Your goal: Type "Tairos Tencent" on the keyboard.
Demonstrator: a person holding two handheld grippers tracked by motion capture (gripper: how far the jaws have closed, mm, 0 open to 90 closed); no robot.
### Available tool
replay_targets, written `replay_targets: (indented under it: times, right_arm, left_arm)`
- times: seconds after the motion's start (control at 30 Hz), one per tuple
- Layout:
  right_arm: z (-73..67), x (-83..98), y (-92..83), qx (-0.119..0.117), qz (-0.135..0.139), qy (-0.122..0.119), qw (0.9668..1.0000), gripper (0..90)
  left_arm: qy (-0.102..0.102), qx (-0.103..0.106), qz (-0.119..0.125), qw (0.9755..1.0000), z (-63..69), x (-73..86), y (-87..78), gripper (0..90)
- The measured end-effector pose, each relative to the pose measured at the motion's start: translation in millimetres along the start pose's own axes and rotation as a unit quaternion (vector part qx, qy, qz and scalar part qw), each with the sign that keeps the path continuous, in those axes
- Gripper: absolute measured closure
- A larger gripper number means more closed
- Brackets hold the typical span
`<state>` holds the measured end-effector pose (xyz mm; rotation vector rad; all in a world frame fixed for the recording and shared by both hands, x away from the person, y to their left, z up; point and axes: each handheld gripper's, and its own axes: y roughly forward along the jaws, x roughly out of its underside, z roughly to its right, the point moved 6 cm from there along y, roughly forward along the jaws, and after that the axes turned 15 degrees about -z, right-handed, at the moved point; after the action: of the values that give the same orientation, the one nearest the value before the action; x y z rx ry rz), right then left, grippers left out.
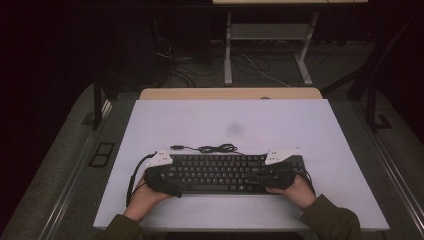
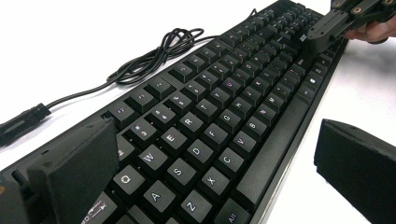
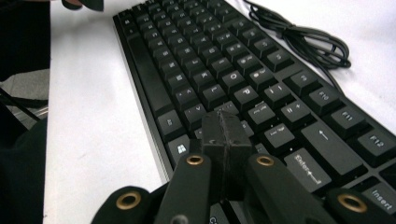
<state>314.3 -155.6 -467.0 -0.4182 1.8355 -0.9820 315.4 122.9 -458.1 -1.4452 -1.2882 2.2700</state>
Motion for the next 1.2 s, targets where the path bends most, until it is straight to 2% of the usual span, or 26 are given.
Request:
replay_targets:
  times: [0.17, 0.57, 0.87, 1.2]
  right_arm:
    - [1.6, 2.6, 3.1, 0.007, -0.018, 0.001, 0.9998, 89.3]
    - [2.7, 5.5, 7.9, 0.018, -0.037, 0.001, 0.9991, 89.3]
    - [1.7, 6.7, 10.5, 0.025, -0.046, -0.003, 0.9986, 89.5]
    - [1.8, 6.9, 10.8, 0.026, -0.045, -0.004, 0.9987, 89.5]
  left_arm:
    - [0.000, 0.000, 0.000, 1.0000, 0.2, -0.3, 0.2, 0.0]
    - [0.001, 0.000, 0.000, 1.0000, 0.3, -0.5, 0.6, 0.0]
    - [0.001, 0.001, 0.001, 1.0000, 0.6, -0.6, 0.2, 0.0]
    - [0.005, -0.004, -0.001, 1.0000, -0.5, -6.1, 3.2, 0.0]
